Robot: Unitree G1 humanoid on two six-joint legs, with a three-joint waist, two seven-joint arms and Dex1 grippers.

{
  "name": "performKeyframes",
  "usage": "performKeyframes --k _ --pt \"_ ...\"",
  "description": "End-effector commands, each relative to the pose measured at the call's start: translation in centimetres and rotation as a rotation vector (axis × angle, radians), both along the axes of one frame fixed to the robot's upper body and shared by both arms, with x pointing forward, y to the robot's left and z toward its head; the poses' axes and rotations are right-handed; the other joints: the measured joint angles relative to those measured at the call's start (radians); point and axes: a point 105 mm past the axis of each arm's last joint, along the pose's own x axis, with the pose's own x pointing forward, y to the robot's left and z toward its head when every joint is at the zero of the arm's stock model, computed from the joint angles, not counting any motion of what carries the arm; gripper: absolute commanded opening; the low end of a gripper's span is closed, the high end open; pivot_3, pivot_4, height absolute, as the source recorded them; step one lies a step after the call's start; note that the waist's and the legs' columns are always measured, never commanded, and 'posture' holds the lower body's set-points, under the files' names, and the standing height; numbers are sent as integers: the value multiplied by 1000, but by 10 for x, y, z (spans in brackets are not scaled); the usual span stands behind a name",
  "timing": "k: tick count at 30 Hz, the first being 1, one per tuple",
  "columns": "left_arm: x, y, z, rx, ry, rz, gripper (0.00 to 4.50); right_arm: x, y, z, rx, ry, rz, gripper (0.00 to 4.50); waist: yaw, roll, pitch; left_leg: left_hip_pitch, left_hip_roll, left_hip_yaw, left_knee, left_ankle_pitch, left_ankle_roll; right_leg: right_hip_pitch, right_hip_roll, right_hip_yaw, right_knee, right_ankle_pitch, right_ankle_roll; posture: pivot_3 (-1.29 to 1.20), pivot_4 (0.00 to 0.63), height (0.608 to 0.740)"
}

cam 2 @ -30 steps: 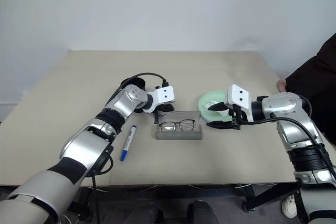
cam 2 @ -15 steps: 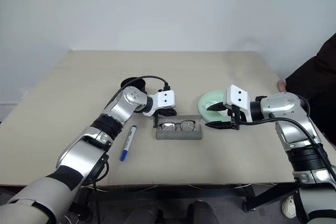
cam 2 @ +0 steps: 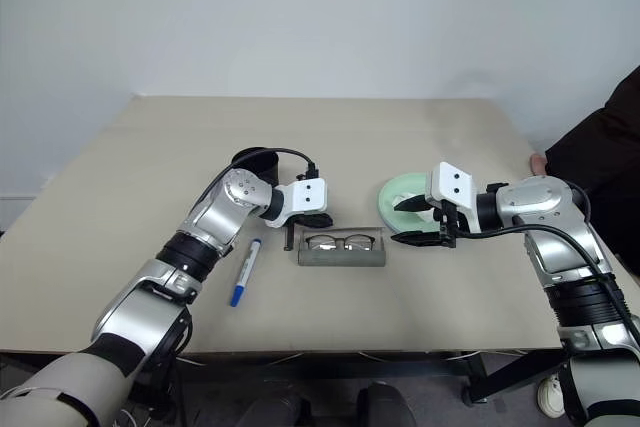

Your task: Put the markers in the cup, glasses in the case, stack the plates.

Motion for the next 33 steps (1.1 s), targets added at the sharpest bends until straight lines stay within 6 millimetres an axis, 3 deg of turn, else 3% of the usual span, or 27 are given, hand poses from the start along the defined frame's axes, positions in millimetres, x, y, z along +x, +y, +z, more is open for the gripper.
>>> performKeyframes --k 1,10,16,19,23,28,33 --pt "-7 0 4 -12 -25 -15 28 2 0 17 6 -63 6 2883 -1 0 0 0 0 0 0 0 0 0 0 0 0 0 0 0 0 709" --pt "-20 15 -18 -2 25 40 28 3 1 17 6 -64 5 2883 -1 0 0 2 0 0 0 0 0 1 0 1 0 0 0 0 0 709" --pt "-18 18 -14 -20 9 65 28 5 4 18 10 -64 11 2883 -1 0 0 2 0 0 0 0 0 2 0 1 0 0 0 0 0 709" --pt "-13 22 2 -62 -31 85 28 4 4 17 11 -62 14 2883 -1 0 0 2 0 0 0 0 0 2 0 1 0 0 0 0 0 709" --pt "-5 34 40 -188 -81 143 28 0 2 15 10 -48 18 2883 -2 0 0 2 1 0 0 0 0 1 0 1 1 0 0 0 0 709" --pt "-30 56 89 -365 -61 108 28 1 8 17 22 -56 27 2883 -4 1 0 1 1 0 0 0 -1 0 -1 0 0 3 -4 0 0 709" --pt "-49 80 113 -457 5 177 28 1 8 16 22 -56 28 2883 -4 1 0 1 1 0 0 0 -1 0 -1 0 0 0 -1 0 0 709"
